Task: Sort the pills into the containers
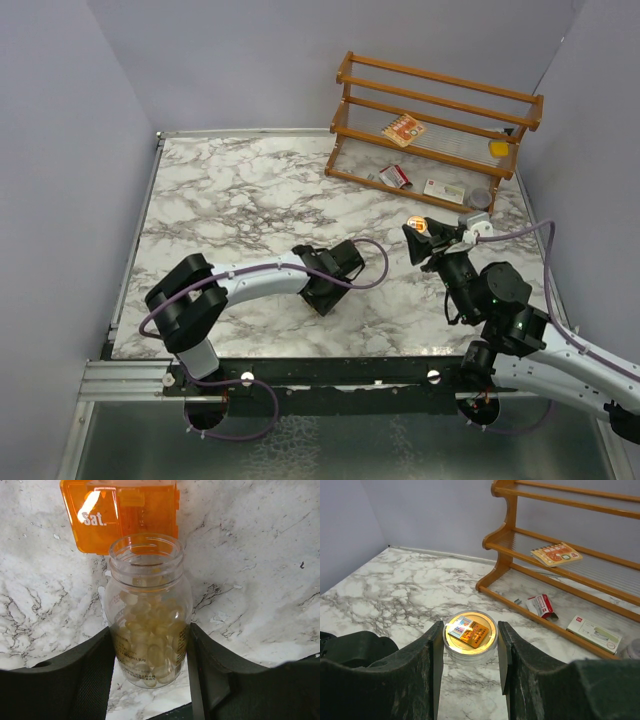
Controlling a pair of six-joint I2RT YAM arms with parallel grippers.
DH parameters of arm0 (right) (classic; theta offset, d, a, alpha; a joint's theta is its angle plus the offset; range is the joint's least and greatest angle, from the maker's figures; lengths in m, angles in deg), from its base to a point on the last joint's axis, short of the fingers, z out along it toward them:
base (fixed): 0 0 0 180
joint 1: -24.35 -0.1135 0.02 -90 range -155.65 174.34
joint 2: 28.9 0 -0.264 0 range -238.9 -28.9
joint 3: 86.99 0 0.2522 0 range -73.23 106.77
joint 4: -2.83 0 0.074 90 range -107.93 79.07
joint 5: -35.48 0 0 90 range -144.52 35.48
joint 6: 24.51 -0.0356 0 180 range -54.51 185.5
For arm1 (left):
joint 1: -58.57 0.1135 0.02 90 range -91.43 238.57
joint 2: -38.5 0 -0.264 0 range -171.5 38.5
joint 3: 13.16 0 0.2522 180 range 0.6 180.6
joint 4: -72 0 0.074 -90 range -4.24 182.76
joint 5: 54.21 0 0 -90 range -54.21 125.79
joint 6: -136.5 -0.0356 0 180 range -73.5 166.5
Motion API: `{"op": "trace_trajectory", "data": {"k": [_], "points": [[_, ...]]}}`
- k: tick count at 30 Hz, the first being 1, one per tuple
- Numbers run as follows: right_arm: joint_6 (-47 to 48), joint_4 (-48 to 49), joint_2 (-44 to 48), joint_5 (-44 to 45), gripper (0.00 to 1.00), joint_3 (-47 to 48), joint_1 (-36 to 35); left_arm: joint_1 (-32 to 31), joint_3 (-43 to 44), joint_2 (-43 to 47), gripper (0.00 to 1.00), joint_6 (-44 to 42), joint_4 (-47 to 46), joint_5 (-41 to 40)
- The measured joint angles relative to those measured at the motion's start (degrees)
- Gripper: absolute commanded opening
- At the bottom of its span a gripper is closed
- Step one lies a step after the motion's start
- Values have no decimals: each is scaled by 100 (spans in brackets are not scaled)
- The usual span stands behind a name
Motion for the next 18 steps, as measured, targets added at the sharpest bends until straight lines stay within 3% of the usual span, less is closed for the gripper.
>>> {"op": "trace_trajectory", "data": {"k": [18], "points": [[-46, 7, 131, 264, 1, 0, 0, 13, 835, -297, 0, -227, 870, 2]]}}
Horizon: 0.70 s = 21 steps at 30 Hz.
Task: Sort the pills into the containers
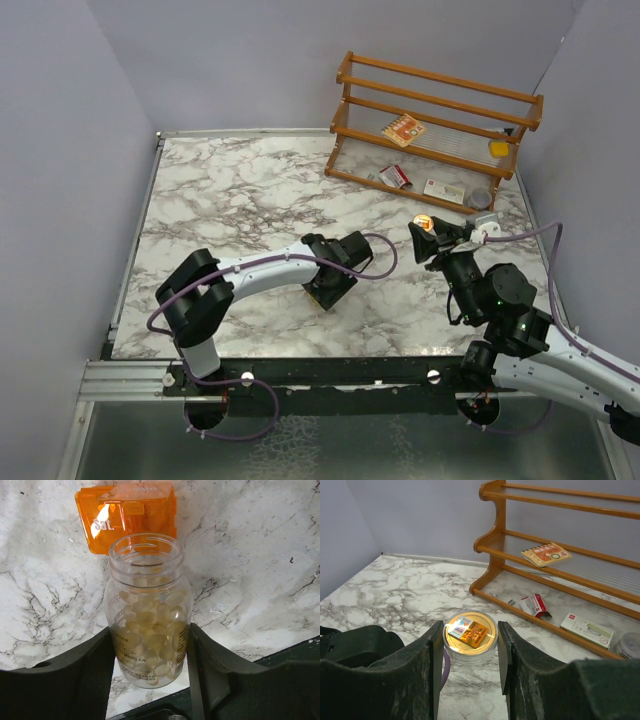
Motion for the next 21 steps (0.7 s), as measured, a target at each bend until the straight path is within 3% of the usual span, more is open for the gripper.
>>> {"op": "trace_trajectory", "data": {"k": [21], "points": [[-44, -2, 310, 151, 1, -46, 0, 11, 658, -522, 0, -188, 953, -4]]}}
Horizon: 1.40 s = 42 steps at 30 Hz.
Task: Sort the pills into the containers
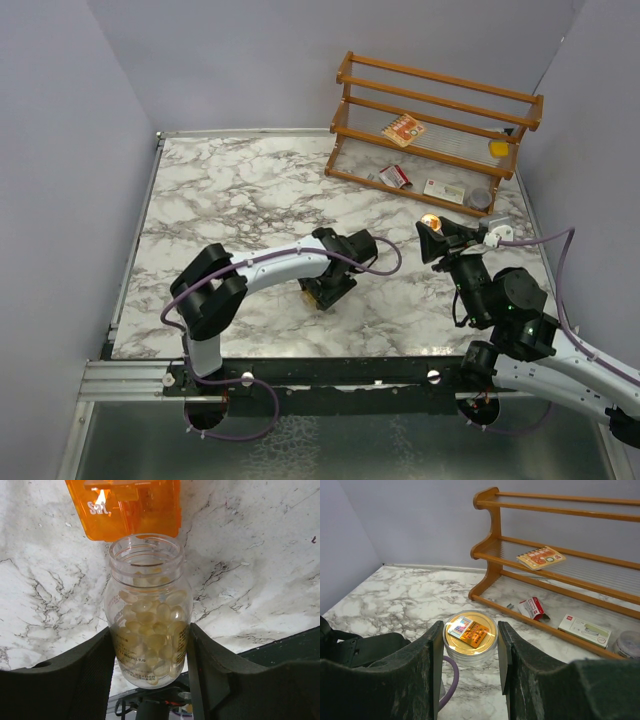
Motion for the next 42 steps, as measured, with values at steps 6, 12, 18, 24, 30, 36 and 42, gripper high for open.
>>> {"op": "trace_trajectory", "data": {"k": [6, 12, 18, 24, 30, 36, 42], "points": [[-4, 0, 0, 17, 1, 0, 0, 4, 216, -192, 0, -90, 223, -4], [-24, 0, 11, 20, 1, 0, 0, 35, 483, -352, 0, -162, 424, -20], [-42, 0, 59, 20, 1, 0, 0, 76, 704, -483, 0, -229, 647, -48], [-42, 0, 129, 20, 1, 0, 0, 76, 979, -647, 0, -310, 846, -109], [-42, 0, 162, 20, 1, -2, 0, 76, 1252, -868, 0, -372, 1080, -160], [-42, -2, 251, 20, 1, -20, 0, 76, 1392, -935, 0, -413, 1213, -192], [-42, -2, 284, 20, 1, -20, 0, 76, 1392, -990, 0, -435, 1294, -214]]}}
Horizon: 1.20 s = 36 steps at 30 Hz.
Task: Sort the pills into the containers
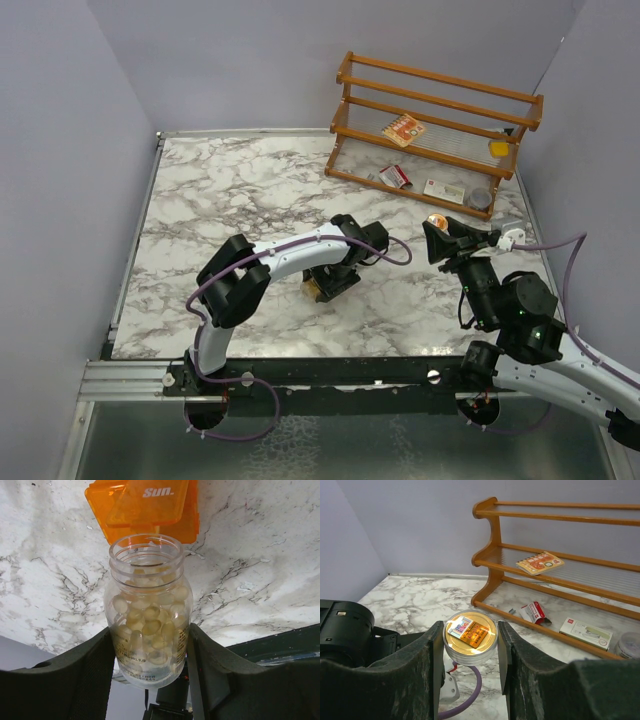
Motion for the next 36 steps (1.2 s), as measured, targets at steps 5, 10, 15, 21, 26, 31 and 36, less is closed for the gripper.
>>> {"op": "trace_trajectory", "data": {"k": [5, 10, 15, 21, 26, 31, 36], "points": [[0, 0, 13, -2, 1, 0, 0, 0, 0, -9, 0, 0, 57, -9], [-2, 0, 17, -2, 1, 0, 0, 0, 0, -11, 0, -2, 70, -13], [-2, 0, 22, -2, 1, 0, 0, 0, 0, -11, 0, -2, 87, -13], [-2, 0, 22, -2, 1, 0, 0, 0, 0, -11, 0, 0, 109, -13], [-2, -2, 20, -2, 1, 0, 0, 0, 15, -9, 0, 4, 103, -13], [-4, -2, 20, -2, 1, 0, 0, 0, 22, 17, 0, 11, -7, -11], [-2, -4, 15, -2, 1, 0, 0, 0, -2, 208, 0, 61, -179, -4]]}}
